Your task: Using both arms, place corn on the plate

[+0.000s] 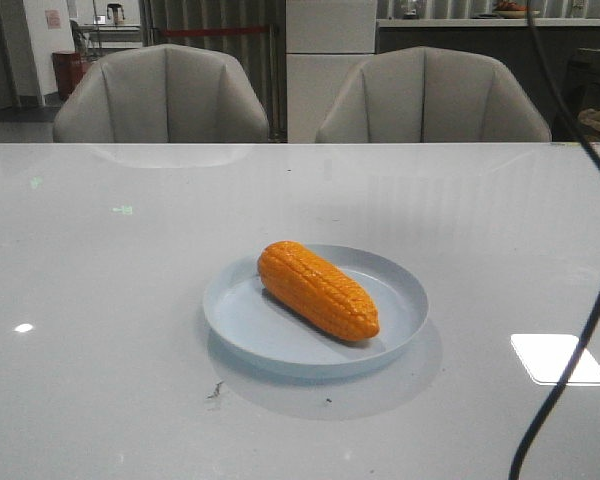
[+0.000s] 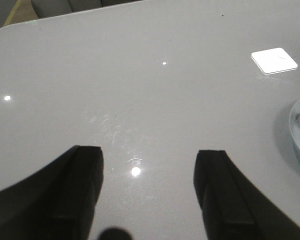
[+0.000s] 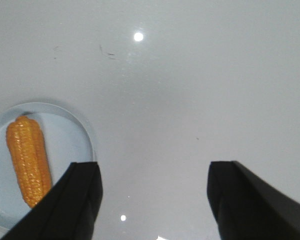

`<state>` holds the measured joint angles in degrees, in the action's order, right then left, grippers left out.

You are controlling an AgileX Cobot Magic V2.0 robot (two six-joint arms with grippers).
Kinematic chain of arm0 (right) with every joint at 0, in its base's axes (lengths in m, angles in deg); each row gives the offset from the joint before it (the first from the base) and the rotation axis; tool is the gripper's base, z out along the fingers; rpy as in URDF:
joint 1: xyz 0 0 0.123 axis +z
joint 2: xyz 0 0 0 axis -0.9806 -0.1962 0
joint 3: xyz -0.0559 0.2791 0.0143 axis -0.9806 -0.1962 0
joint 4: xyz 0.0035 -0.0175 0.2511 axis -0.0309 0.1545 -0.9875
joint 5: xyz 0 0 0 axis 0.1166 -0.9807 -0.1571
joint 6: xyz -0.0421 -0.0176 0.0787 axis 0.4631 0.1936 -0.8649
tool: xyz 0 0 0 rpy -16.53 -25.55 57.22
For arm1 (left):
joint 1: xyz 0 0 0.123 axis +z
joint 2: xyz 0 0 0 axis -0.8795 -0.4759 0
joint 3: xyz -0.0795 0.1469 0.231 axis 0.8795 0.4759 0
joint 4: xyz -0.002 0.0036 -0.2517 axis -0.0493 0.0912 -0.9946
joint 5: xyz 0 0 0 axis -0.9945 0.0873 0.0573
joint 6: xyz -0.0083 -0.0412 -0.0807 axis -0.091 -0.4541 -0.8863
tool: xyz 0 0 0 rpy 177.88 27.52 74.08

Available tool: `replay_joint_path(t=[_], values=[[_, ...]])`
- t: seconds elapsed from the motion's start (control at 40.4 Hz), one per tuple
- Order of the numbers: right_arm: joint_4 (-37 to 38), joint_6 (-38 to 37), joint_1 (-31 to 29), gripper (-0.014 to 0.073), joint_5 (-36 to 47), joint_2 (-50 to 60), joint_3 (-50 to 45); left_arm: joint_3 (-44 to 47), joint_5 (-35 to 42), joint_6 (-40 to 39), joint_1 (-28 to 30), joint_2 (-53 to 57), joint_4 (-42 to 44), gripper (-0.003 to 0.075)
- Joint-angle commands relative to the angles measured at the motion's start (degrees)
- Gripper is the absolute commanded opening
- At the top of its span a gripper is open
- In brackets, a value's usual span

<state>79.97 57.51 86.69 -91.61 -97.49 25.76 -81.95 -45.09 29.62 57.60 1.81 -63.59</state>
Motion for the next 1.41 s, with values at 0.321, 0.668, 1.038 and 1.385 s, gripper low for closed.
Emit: replay_joint_path(t=[0.321,0.668,1.038,1.385], values=[[-1.10,0.53,-8.48,0.0554,21.04,24.57,-35.49,-1.65,3.32,-0.03,-0.51,0.08,-0.68,0.0459],[-1.04,-4.51,-8.48,0.0554,25.91,40.39,-55.90,-1.65,3.32,-0.03,-0.51,0.08,-0.68,0.0459],[-1.11,-4.51,-8.48,0.0554,25.60,42.87,-58.08,-1.65,3.32,-0.03,-0.51,0.08,-0.68,0.0452],[-1.11,-4.51,-8.48,0.0554,25.65,42.87,-58.08,-1.65,3.32,-0.03,-0.51,0.08,-0.68,0.0185]])
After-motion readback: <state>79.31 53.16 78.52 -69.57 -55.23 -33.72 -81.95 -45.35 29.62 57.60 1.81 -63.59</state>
